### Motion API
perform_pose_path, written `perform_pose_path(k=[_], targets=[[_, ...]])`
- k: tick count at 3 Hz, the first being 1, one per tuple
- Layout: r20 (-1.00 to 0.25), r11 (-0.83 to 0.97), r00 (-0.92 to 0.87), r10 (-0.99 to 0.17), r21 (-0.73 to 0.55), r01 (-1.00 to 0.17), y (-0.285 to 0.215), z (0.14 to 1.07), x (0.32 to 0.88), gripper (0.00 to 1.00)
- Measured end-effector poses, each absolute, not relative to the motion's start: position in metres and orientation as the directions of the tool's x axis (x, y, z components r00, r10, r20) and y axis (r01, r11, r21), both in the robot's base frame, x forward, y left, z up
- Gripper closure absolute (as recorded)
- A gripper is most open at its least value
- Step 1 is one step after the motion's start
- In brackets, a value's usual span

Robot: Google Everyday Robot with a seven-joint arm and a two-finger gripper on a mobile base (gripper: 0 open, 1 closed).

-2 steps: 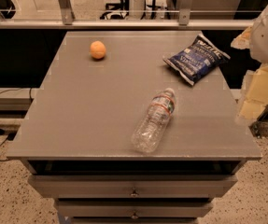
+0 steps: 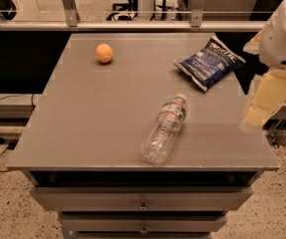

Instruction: Move water bottle near orange

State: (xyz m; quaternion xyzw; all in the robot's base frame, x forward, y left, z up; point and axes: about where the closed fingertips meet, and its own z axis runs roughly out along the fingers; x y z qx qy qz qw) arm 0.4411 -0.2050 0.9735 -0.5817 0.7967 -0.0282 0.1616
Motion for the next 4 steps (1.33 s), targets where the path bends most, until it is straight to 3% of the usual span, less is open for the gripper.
perform_pose_path(k=[2, 4], targets=[[-0.270, 0.496, -0.446, -0.853, -0.156, -0.854, -0.136, 0.949, 0.471, 0.00], [-0.285, 0.715, -0.677, -0.678, -0.045, -0.697, -0.102, 0.922, 0.496, 0.00]])
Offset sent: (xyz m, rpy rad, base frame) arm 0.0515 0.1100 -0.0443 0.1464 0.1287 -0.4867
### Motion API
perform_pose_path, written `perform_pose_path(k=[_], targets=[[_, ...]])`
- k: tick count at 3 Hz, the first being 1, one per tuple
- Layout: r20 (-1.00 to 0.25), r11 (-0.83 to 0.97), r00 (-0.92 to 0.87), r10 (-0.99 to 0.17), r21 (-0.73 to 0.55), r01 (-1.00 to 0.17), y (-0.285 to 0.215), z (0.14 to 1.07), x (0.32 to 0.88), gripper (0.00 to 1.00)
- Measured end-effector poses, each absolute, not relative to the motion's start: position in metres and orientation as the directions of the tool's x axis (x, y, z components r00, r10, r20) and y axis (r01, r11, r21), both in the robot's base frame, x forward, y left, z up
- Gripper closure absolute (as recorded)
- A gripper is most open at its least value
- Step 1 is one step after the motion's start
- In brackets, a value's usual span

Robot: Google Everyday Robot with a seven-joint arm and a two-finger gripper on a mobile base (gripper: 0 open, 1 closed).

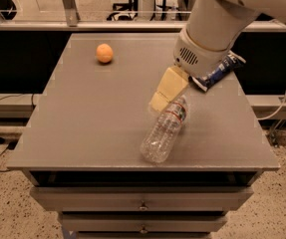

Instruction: Move water bottle near orange

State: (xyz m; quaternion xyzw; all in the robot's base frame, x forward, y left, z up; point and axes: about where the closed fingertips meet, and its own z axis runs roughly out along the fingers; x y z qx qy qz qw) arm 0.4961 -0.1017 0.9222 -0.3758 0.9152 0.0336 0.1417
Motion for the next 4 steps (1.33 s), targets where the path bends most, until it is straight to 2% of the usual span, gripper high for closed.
perform_pose_path(k=[1, 2, 4], targets=[[-0.289, 0.824, -0.790, -0.541, 0.006, -0.567, -0.098, 0.912, 0.494, 0.00], [-0.287, 0.922, -0.892, -0.350, 0.061, -0.382, -0.088, 0.895, 0.488, 0.00], [-0.262, 0.986, -0.962, -0.079, 0.122, -0.114, -0.077, 0.862, 0.491, 0.00]])
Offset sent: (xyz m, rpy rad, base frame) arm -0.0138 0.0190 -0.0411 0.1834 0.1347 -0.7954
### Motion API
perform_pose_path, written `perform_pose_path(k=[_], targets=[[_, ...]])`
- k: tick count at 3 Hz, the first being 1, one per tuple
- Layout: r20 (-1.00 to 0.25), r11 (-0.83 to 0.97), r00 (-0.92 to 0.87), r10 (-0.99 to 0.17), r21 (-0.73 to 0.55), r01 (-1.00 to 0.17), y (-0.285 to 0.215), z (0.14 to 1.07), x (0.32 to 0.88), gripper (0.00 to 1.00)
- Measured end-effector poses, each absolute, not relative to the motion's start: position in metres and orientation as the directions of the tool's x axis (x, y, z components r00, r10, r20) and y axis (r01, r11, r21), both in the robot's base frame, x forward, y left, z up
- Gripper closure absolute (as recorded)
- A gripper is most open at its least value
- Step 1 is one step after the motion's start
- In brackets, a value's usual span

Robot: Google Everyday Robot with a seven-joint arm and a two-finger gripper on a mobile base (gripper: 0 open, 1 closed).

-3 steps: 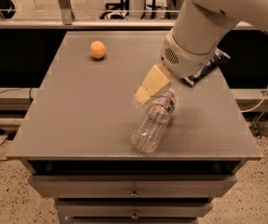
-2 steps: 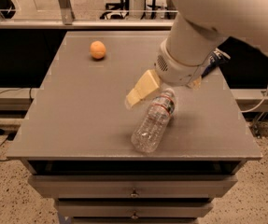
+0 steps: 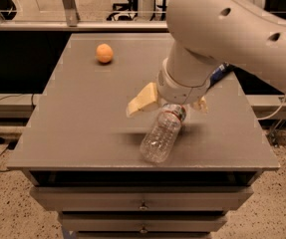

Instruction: Move water bottle near orange

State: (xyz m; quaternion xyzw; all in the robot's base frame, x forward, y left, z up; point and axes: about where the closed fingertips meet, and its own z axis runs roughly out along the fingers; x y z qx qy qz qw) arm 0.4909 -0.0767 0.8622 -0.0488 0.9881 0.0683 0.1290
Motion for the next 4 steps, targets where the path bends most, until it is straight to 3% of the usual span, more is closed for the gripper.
perform_pose_path(k=[1, 4], targets=[[-0.239, 0.991, -0.971, -0.014, 0.126, -0.045, -0.080, 0.842, 0.500, 0.03], [-0.299, 0.991, -0.951, -0.075, 0.087, -0.106, -0.110, 0.852, 0.531, 0.72]])
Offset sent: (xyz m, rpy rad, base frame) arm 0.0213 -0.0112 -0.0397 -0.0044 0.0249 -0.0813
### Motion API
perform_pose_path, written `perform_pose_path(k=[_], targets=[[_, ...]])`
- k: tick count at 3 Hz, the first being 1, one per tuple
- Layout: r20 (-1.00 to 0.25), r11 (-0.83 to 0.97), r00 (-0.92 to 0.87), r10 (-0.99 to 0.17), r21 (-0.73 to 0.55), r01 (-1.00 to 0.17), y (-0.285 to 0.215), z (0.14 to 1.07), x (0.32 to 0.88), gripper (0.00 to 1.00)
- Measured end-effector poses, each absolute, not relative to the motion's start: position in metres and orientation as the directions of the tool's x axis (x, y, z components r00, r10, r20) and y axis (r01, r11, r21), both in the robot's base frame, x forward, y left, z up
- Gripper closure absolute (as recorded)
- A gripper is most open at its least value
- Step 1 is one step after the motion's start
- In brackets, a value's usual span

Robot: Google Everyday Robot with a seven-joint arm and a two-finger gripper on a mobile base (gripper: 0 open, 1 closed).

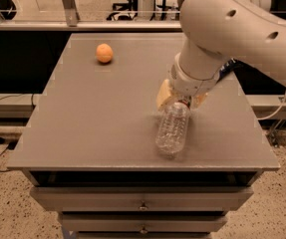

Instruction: Move water bottle near orange

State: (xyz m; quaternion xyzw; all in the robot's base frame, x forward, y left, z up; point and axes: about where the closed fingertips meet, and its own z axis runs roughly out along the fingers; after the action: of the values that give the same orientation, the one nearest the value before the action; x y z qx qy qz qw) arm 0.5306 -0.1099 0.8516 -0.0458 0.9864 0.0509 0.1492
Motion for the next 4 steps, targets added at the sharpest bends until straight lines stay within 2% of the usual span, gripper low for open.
perform_pose_path(k=[1, 3, 4], targets=[[-0.304, 0.990, -0.949, -0.087, 0.084, -0.118, -0.109, 0.854, 0.531, 1.00], [-0.341, 0.983, -0.936, -0.084, 0.127, -0.134, -0.096, 0.875, 0.548, 1.00], [-0.383, 0.967, -0.918, -0.101, 0.179, -0.181, -0.070, 0.912, 0.583, 1.00]])
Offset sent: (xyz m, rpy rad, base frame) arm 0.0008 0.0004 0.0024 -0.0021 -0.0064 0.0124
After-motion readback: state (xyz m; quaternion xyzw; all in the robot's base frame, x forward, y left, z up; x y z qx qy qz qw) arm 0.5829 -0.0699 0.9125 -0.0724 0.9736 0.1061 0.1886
